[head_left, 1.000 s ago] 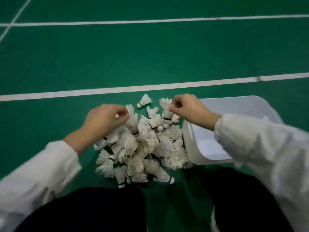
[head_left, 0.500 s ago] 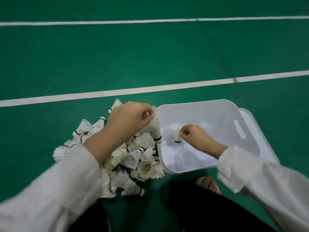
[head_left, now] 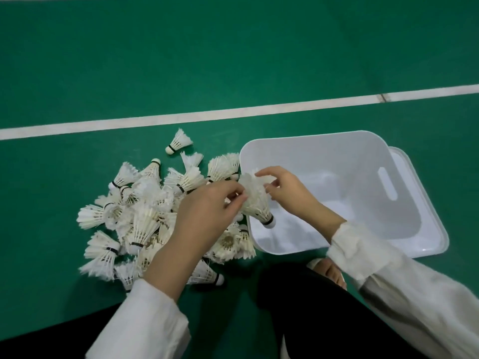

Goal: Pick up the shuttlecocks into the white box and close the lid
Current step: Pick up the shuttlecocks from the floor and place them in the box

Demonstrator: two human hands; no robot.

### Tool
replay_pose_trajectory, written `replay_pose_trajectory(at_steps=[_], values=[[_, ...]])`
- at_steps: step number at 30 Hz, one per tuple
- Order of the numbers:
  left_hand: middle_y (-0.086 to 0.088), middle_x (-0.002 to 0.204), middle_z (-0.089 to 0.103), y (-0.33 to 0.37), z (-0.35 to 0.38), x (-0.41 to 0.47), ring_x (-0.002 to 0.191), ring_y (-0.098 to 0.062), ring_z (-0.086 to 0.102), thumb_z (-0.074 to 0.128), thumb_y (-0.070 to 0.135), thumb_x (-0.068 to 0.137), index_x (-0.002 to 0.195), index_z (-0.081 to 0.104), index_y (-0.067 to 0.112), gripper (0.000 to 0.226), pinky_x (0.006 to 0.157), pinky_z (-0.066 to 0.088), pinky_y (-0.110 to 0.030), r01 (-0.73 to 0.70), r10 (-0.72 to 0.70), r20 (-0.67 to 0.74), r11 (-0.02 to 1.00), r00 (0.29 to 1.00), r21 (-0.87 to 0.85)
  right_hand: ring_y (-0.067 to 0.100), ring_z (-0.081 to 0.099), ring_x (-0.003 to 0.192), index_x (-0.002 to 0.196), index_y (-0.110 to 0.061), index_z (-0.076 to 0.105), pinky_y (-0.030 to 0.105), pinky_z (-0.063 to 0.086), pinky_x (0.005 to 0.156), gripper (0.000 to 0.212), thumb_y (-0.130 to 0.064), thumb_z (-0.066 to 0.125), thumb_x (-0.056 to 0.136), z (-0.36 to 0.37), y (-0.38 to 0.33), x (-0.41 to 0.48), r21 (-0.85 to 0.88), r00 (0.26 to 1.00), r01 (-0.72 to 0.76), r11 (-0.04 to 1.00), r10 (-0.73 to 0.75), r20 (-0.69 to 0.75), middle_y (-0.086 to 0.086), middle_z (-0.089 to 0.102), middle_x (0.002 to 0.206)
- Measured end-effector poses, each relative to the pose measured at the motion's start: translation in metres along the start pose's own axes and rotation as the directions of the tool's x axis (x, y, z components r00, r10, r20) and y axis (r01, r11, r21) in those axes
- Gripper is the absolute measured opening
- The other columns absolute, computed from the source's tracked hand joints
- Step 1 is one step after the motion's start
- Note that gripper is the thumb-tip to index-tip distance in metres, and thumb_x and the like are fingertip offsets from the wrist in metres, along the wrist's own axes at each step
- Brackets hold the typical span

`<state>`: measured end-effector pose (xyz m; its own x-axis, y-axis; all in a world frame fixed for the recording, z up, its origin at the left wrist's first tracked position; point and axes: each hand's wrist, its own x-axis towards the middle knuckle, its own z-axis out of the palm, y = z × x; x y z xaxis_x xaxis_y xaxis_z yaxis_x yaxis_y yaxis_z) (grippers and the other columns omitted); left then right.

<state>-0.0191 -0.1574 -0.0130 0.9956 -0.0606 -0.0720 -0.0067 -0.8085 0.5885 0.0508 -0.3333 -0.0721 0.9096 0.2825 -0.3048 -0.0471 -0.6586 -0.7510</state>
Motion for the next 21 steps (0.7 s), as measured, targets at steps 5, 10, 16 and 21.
replay_pose_trajectory(at_steps=[5,10,16,21], values=[[0.020,0.079,0.060,-0.004,-0.002,-0.005,0.071,-0.005,0.058,0.055,0.038,0.088,0.092,0.066,0.032,0.013,0.062,0.047,-0.027,0.033,-0.033,0.002,0.997,0.999,-0.070,0.010,0.059,0.079,0.112,-0.023,0.058,0.020,0.046,0.060,0.020,-0.024,0.049,0.095,-0.022,-0.037,-0.041,0.393,0.989,0.073,0.917,-0.117,0.088,-0.001,0.064,0.108],[0.017,0.079,0.063,0.003,-0.004,-0.007,0.074,-0.007,0.059,0.058,0.034,0.087,0.089,0.066,0.030,0.009,0.065,0.050,-0.032,0.047,-0.050,-0.021,0.992,0.999,-0.119,0.011,0.055,0.102,0.125,-0.029,0.048,0.027,0.053,0.082,0.060,-0.030,0.076,0.072,-0.016,-0.039,-0.049,0.135,0.977,0.042,0.990,-0.068,0.200,-0.006,0.054,0.119],[0.016,0.082,0.063,0.008,-0.015,-0.015,0.072,-0.006,0.060,0.058,0.030,0.088,0.093,0.066,0.029,0.009,0.064,0.053,-0.033,0.069,-0.080,-0.064,0.984,0.995,-0.164,0.016,0.057,0.095,0.123,-0.030,0.045,0.029,0.051,0.081,0.057,-0.027,0.074,0.075,-0.010,-0.039,-0.052,0.025,0.980,0.074,0.997,-0.077,0.183,-0.005,0.055,0.109],[0.016,0.086,0.063,-0.009,-0.037,-0.020,0.070,0.007,0.052,0.058,0.032,0.088,0.099,0.065,0.026,0.014,0.058,0.043,-0.019,0.121,-0.148,-0.221,0.984,0.964,-0.132,0.021,0.055,0.087,0.083,-0.011,0.061,0.028,0.038,0.073,0.014,-0.024,0.068,0.082,-0.057,-0.008,-0.045,-0.164,0.978,-0.054,0.985,0.019,-0.209,0.005,0.056,0.095]])
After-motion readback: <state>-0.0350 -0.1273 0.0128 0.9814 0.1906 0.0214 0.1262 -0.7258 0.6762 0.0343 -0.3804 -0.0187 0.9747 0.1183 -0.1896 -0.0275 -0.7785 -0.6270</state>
